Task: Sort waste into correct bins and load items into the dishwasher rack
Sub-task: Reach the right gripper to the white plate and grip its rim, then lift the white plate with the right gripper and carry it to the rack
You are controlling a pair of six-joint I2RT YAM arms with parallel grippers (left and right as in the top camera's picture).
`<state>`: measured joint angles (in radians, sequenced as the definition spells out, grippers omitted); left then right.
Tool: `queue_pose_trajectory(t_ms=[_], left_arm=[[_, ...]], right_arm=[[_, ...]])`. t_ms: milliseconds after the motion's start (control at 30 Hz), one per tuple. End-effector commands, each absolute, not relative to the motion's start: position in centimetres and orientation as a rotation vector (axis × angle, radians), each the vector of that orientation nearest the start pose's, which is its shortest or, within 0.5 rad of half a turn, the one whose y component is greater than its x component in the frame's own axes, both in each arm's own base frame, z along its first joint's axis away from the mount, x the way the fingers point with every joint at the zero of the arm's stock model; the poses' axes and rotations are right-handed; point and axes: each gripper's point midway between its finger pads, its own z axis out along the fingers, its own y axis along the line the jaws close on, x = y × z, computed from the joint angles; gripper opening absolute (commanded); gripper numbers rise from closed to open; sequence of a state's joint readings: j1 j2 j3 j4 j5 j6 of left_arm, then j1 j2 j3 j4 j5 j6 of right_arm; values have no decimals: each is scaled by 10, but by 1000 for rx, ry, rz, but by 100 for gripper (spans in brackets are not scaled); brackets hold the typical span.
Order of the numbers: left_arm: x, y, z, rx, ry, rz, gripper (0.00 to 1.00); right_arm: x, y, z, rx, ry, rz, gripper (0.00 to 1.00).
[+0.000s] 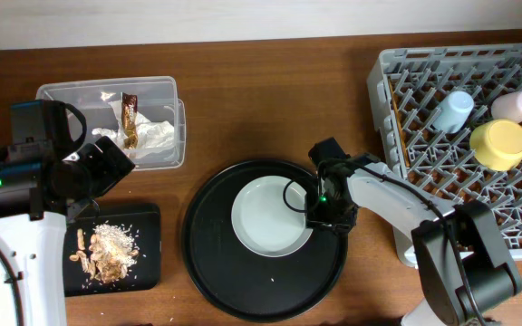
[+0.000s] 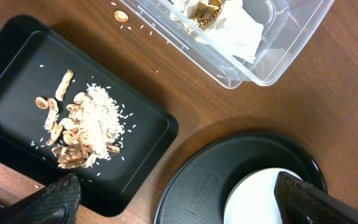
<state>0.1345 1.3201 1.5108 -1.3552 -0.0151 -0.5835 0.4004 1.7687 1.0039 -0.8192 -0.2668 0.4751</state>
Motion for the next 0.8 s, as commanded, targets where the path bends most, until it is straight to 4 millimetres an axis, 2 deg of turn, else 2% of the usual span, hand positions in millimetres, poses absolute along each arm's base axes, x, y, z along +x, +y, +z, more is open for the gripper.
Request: queue_pose_trajectory(t_ms=[0,67,167,300,367,500,567,600,767], left_arm=[[278,42,250,-958,2564,-101,99],[278,42,250,-958,2564,-101,99],[278,42,250,-958,2564,-101,99],[278,42,250,-958,2564,-100,99],[278,42,250,-958,2564,-101,99],[278,42,250,-958,2564,-101,99],[278,42,250,-958,2564,-100,99],[278,42,250,-958,2564,-100,99],[278,42,250,-958,2564,-101,99]], right_arm=[[245,157,4,177,3247,404,29],[246,160,5,177,3245,425,17],[246,166,7,173,3240,487,4],[250,166,14,188,3238,500,4],[256,164,23,198,3229,505,4],[281,149,67,191,3172,527,4],[295,137,94,173,3125,521,4],[304,124,110,185,3096,476,4],[338,35,179,410,2941,101,4]])
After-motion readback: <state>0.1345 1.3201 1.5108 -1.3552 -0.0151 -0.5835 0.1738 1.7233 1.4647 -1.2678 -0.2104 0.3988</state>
